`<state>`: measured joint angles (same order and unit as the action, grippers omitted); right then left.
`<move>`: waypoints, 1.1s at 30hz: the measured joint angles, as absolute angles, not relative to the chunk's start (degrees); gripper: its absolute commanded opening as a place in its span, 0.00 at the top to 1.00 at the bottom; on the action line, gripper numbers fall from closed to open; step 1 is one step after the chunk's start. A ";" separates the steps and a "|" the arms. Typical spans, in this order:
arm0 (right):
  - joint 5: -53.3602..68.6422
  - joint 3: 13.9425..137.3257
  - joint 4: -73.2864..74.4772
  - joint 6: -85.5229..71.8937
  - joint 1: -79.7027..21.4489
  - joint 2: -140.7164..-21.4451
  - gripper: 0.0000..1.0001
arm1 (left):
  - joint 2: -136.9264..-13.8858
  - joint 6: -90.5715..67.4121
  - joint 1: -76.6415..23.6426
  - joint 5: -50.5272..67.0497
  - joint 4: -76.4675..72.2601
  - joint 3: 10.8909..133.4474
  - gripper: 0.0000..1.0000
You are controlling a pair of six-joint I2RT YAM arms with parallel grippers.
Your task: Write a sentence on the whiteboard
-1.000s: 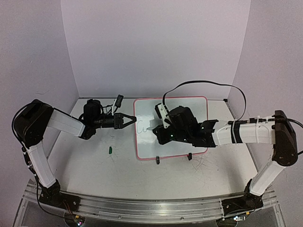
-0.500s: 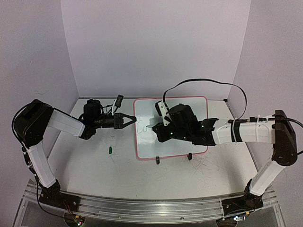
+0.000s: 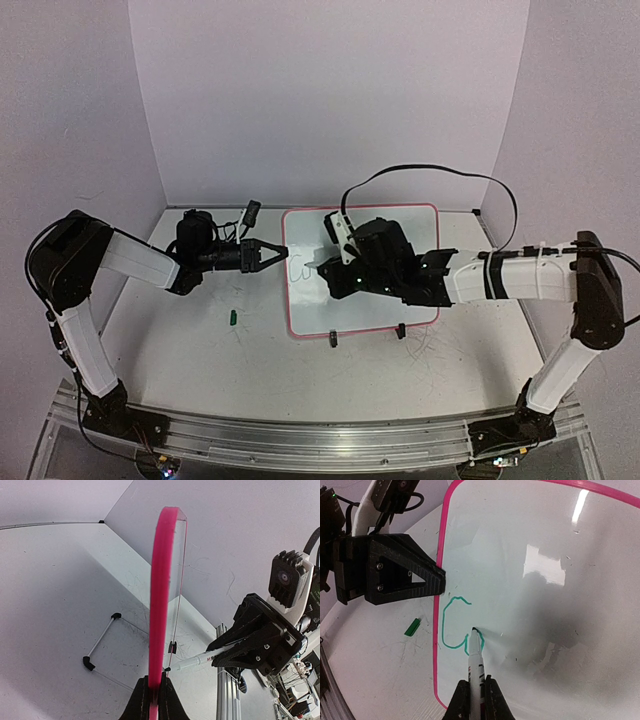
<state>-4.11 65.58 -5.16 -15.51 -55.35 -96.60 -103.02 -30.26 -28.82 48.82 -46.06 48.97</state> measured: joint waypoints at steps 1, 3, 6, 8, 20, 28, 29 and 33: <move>-3.96 65.58 -5.17 -15.51 -55.34 -96.65 1.00 | -103.02 -30.26 -28.82 48.82 -46.06 48.97 1.00; -3.74 65.58 -5.17 -15.51 -55.29 -96.66 1.00 | -103.02 -30.26 -28.82 48.82 -46.06 48.97 1.00; -3.57 65.58 -5.17 -15.51 -55.27 -96.66 1.00 | -103.02 -30.26 -28.82 48.82 -46.06 48.97 1.00; -3.51 65.58 -5.17 -15.51 -55.27 -96.71 1.00 | -103.02 -30.24 -28.82 48.82 -46.06 48.97 1.00; -2.50 65.58 -5.32 -15.58 -55.27 -97.10 1.00 | -103.02 -30.26 -28.82 48.84 -46.06 48.97 1.00; -2.05 65.45 -5.34 -15.99 -55.27 -97.08 1.00 | -103.02 -30.24 -28.82 48.86 -46.08 48.97 1.00; -1.74 65.27 -5.56 -15.97 -55.27 -97.06 1.00 | -103.02 -30.24 -28.82 48.88 -46.09 48.97 1.00; 0.34 62.01 -7.31 -15.83 -55.09 -95.71 1.00 | -103.02 -30.24 -28.84 49.14 -46.13 48.97 1.00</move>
